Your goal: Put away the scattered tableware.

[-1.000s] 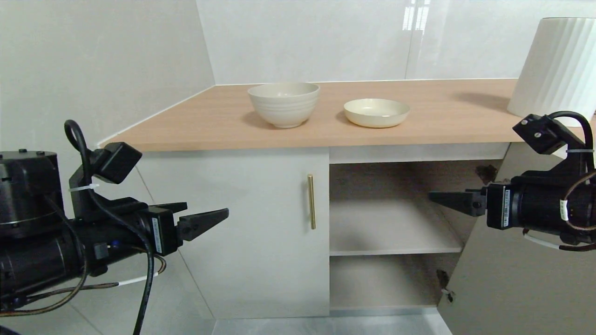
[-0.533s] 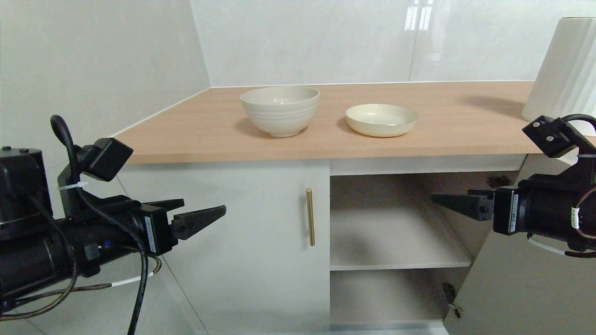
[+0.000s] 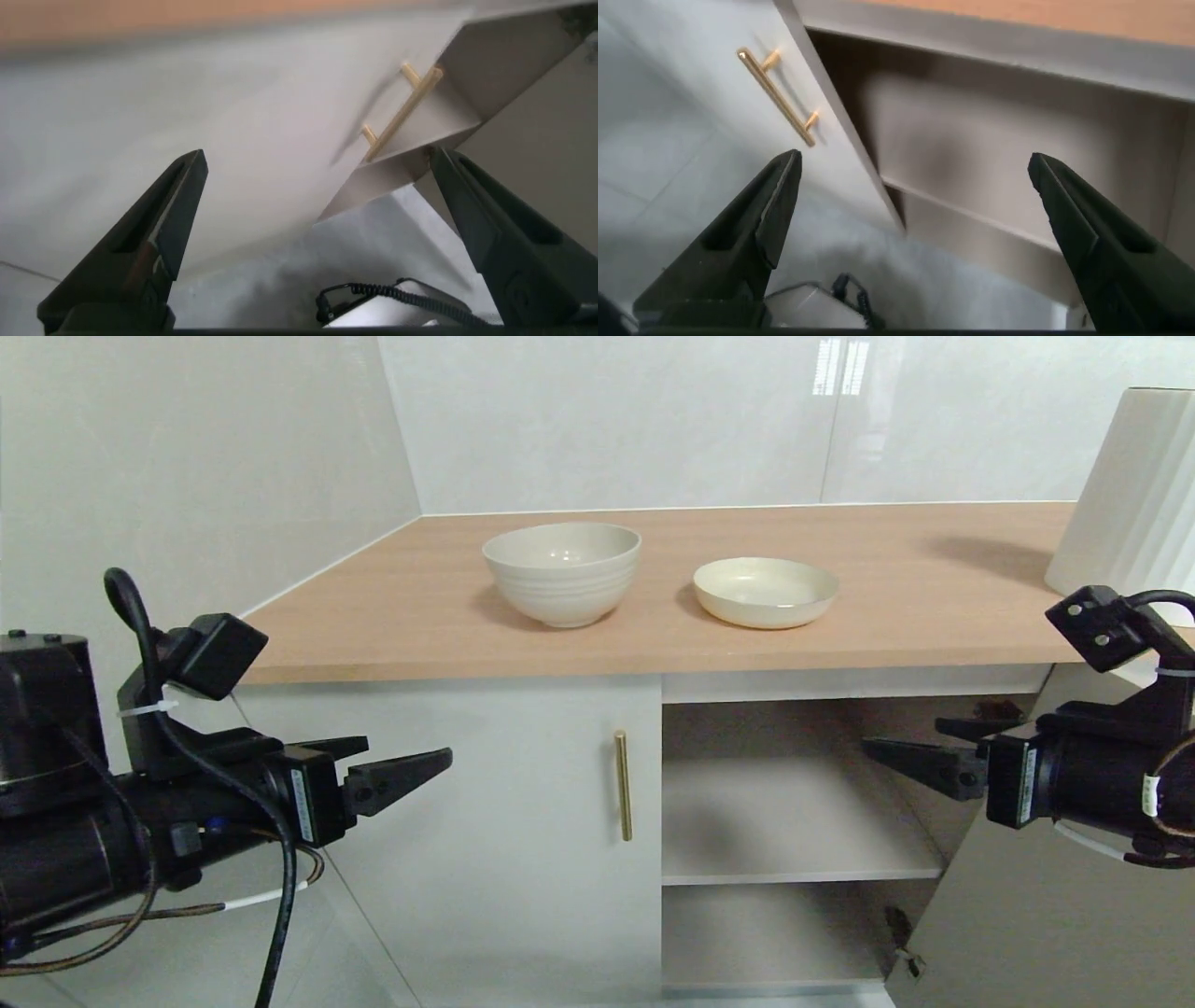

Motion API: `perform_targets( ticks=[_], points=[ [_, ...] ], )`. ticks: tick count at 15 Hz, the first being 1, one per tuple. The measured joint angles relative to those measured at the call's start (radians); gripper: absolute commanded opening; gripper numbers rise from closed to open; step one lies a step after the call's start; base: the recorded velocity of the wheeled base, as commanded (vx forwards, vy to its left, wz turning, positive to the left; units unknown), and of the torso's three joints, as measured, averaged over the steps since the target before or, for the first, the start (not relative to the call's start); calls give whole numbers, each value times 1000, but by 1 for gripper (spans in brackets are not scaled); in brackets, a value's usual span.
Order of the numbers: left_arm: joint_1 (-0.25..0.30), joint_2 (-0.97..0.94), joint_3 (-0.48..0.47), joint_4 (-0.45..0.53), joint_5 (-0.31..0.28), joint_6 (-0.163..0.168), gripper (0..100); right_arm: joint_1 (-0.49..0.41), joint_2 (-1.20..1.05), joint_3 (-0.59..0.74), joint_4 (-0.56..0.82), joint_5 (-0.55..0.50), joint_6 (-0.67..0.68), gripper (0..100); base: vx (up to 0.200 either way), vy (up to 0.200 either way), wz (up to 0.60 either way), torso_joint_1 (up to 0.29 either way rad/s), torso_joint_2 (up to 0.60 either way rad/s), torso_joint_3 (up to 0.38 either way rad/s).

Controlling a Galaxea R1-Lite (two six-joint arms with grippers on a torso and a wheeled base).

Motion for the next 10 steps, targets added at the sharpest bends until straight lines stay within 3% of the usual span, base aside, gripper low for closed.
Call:
perform_targets(
  ticks=[10],
  points=[
    [1,12,-1,-2,0,0,100,0,5,3,-3,0,0,100,0,0,0,181,-495,-289]
  ],
)
